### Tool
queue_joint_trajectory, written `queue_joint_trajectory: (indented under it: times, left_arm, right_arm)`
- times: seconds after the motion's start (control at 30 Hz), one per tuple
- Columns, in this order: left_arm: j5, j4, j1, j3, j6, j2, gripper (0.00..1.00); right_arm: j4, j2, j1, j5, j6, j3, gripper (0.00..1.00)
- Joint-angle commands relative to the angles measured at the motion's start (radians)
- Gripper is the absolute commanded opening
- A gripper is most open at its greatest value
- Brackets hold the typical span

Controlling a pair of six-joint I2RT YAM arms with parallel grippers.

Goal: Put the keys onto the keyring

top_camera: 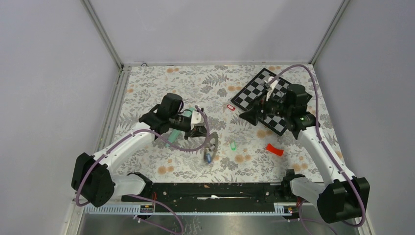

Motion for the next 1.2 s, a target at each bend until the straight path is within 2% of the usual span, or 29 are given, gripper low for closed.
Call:
queue_joint_trajectory:
  times: [0.0,0.1,0.27,0.4,0.53,0.77,1.17]
  left_arm:
    - [0.236,0.389,0.022,-0.001,-0.345,0.02,0.0]
    - [0.267,0.59,0.034,-0.017,-0.512,0.048,0.0]
    - [0.284,0.763,0.036,-0.036,-0.697,0.075,0.0]
    - [0.291,0.936,0.036,-0.076,-0.858,0.088,0.0]
    - [0.289,1.066,0.036,-0.112,-0.954,0.103,0.0]
    - [0.272,1.124,0.031,-0.141,-0.995,0.109,0.0]
    - [0.25,1.124,0.019,-0.149,-0.994,0.121,0.0]
  right_arm:
    - [0.017,0.038,0.11,-0.124,-0.023,0.067,0.99]
    - [0.0,0.058,0.166,-0.163,-0.055,0.075,0.99]
    - [-0.006,0.067,0.206,-0.213,-0.085,0.067,0.97]
    - [-0.005,0.088,0.239,-0.206,-0.094,0.082,0.85]
    - [0.012,0.114,0.266,-0.179,-0.1,0.101,0.72]
    - [0.024,0.142,0.301,-0.161,-0.113,0.12,0.55]
    - [0.012,0.153,0.341,-0.177,-0.145,0.115,0.43]
